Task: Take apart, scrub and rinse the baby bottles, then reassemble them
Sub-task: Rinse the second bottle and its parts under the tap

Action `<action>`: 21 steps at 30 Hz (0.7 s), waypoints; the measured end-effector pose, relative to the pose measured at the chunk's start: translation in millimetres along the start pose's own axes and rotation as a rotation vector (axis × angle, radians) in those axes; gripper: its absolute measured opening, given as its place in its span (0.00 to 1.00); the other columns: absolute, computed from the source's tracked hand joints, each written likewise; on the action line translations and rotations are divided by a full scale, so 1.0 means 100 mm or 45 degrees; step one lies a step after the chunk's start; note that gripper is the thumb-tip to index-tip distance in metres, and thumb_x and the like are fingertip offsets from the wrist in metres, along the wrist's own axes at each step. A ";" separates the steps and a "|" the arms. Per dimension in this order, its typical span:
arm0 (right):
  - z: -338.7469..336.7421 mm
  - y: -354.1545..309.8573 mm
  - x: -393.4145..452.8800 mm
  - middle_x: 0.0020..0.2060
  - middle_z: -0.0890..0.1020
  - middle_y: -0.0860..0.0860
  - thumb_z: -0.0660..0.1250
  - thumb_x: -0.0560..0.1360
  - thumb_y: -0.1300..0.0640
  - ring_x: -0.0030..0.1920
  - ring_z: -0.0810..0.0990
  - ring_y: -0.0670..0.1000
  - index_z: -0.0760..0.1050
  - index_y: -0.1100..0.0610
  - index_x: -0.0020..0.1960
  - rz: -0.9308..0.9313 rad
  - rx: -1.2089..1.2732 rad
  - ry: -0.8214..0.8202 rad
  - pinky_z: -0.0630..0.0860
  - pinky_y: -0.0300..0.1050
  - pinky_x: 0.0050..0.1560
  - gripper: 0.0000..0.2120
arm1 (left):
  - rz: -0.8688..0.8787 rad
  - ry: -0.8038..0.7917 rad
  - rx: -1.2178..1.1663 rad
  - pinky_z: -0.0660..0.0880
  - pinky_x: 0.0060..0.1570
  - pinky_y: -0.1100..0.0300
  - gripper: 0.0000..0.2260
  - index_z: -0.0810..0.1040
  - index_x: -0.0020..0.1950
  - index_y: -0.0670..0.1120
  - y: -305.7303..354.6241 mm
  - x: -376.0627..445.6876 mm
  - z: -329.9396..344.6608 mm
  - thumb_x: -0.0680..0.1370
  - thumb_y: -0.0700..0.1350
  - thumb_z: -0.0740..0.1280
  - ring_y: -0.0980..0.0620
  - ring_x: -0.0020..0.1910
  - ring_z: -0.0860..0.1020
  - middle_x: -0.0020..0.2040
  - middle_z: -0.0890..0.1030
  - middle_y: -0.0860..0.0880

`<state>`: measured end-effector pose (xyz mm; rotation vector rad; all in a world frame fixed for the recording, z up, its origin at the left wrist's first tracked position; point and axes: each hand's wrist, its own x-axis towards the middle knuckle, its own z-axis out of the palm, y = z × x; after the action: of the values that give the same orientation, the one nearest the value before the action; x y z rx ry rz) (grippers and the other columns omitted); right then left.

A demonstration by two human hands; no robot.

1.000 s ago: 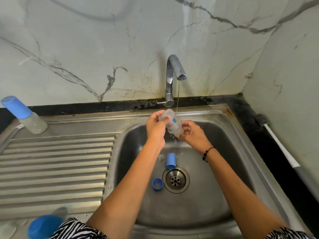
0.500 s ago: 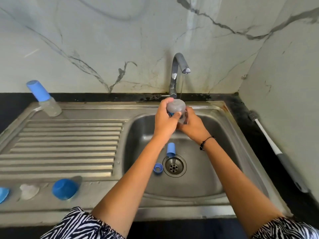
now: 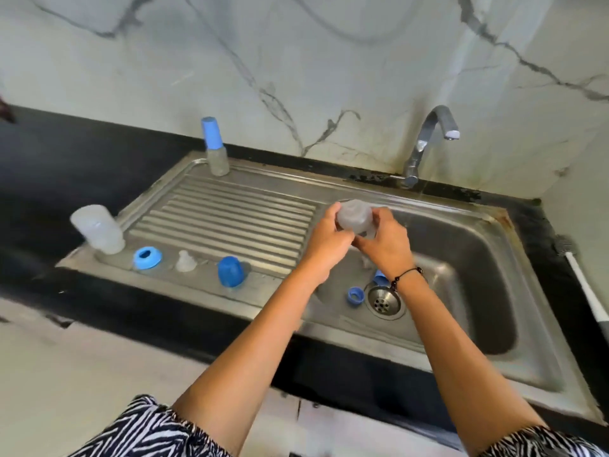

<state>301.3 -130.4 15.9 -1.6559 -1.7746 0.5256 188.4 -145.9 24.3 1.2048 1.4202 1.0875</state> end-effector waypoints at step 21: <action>2.20 -2.33 0.65 0.57 0.76 0.54 0.74 0.69 0.56 0.56 0.75 0.54 0.65 0.60 0.66 -0.030 0.043 -0.527 0.67 0.42 0.47 0.30 | -0.090 -0.145 0.837 0.72 0.61 0.51 0.17 0.73 0.66 0.47 -0.04 0.78 -3.48 0.77 0.39 0.62 0.47 0.60 0.75 0.61 0.77 0.47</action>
<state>-18.9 -65.1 29.5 -1.5822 -2.0567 0.9363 -160.8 -86.6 66.2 1.6227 1.7785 0.4922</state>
